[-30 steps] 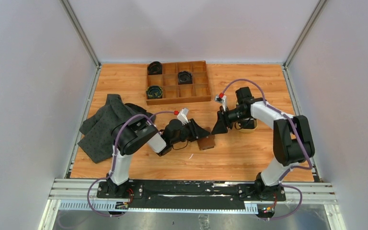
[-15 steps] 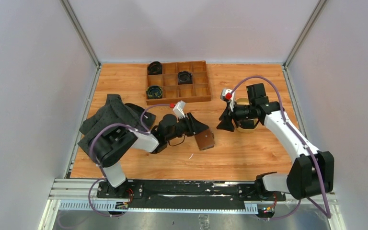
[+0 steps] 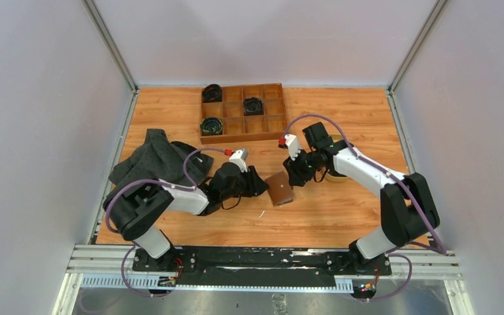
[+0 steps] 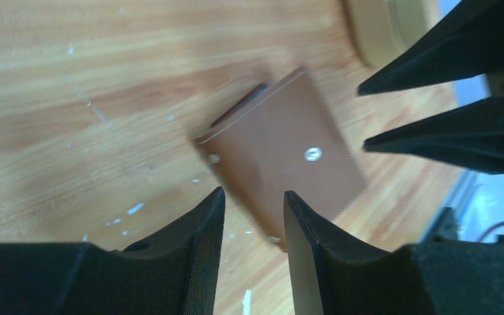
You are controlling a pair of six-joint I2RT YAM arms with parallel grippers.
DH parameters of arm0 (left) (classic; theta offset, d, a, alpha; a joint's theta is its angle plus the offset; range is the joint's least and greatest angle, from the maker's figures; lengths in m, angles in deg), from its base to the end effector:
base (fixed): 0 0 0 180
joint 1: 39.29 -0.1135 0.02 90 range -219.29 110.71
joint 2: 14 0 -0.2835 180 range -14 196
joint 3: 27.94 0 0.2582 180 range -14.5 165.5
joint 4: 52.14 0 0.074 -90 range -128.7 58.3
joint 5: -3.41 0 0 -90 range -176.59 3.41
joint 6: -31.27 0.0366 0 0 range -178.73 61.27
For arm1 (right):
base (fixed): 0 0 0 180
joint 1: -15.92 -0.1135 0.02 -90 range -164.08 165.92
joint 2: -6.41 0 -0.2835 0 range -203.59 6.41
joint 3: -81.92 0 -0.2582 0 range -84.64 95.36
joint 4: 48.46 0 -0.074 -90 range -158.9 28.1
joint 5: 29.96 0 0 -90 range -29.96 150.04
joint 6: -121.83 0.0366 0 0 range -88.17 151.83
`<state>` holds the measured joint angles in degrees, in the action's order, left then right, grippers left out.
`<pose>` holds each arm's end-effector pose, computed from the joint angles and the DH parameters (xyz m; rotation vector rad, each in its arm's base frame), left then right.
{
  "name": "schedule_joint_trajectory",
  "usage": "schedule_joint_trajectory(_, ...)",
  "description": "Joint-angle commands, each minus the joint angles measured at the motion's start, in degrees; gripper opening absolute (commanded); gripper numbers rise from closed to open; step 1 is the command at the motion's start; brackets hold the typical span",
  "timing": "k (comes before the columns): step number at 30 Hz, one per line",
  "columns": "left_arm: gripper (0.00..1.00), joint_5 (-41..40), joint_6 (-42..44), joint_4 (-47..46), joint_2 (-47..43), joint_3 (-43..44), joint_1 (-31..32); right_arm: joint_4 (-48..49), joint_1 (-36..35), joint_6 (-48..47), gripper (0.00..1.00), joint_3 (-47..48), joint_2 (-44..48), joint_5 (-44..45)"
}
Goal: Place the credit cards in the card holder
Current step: Close the card holder at the center of the board.
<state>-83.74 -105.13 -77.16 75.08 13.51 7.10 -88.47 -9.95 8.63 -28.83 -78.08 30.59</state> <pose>0.1998 -0.2123 0.1637 0.0353 2.1365 -1.0682 0.2641 0.1481 0.2408 -1.2109 2.1635 0.6672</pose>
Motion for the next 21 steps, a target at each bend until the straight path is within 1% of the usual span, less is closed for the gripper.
schedule_joint_trajectory(1,0.43,-2.63,2.36,2.7,5.63,3.79,1.25,0.77,-0.67,6.76,0.47,2.18,-3.47,8.99)
schedule_joint_trajectory(3,0.46,-2.76,2.36,3.07,7.63,4.96,1.77,0.9,-0.67,7.41,0.47,2.29,-4.06,8.87)
schedule_joint_trajectory(7,0.49,-5.83,2.26,5.08,9.5,6.01,2.47,1.08,-0.67,8.07,0.49,2.42,-4.37,7.35)
schedule_joint_trajectory(10,0.49,-6.59,2.1,4.98,8.61,5.06,2.43,1.18,-0.67,7.79,0.53,2.3,-4.49,6.72)
schedule_joint_trajectory(15,0.5,-5.73,2.47,4.93,5.33,4.41,2.48,0.8,-0.63,6.91,0.61,1.75,-5.93,1.81)
schedule_joint_trajectory(18,0.51,-5.28,3.49,4.98,4.08,4.85,2.48,0.72,-0.64,7.62,0.63,2.27,-7.14,0.76)
schedule_joint_trajectory(21,0.51,-4.29,4.18,5.01,5.12,5.87,2.48,0.57,-0.54,8.35,0.65,3.25,-8.82,0.12)
